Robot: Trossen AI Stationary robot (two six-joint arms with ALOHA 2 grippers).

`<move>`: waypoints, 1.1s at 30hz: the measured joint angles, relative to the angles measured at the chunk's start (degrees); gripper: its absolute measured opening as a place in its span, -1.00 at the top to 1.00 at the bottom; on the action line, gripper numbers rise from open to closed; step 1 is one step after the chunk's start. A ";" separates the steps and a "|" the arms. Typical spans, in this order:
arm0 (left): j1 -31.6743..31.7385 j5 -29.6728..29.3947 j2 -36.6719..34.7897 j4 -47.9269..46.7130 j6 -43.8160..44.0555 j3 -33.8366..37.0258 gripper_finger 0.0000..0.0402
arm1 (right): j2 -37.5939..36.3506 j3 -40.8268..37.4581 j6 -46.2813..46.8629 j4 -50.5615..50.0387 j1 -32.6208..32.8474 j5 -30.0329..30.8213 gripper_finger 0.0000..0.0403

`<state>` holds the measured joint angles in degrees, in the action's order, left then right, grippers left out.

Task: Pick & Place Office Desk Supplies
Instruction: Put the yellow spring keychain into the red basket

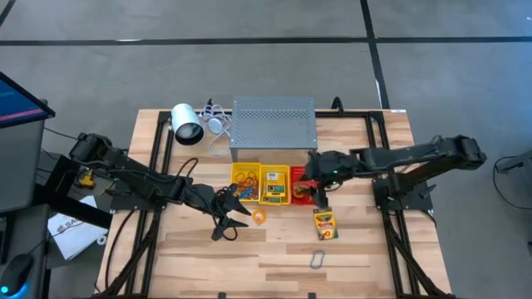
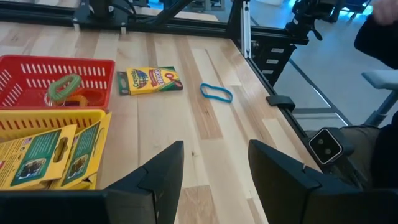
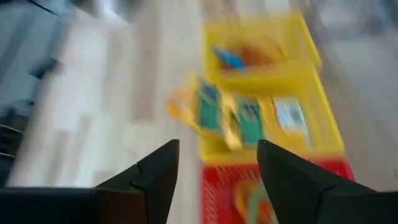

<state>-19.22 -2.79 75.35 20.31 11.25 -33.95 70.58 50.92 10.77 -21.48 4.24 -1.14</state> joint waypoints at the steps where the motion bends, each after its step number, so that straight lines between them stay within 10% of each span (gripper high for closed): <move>1: 0.00 0.01 0.00 -0.27 0.02 0.00 0.12 | -0.90 0.00 -0.76 2.01 1.18 -0.14 -0.05; 16: 0.11 -0.31 6.21 -3.94 -2.08 -0.39 0.12 | 1.20 -5.66 -6.90 27.70 18.71 4.69 -0.05; 33: 2.37 -2.39 21.95 -26.53 -16.29 -17.87 0.12 | 10.22 -12.79 2.73 41.65 22.00 8.94 -0.05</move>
<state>-16.86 -5.18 97.30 -6.22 -5.04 -51.83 80.80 38.13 13.50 20.17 26.24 7.79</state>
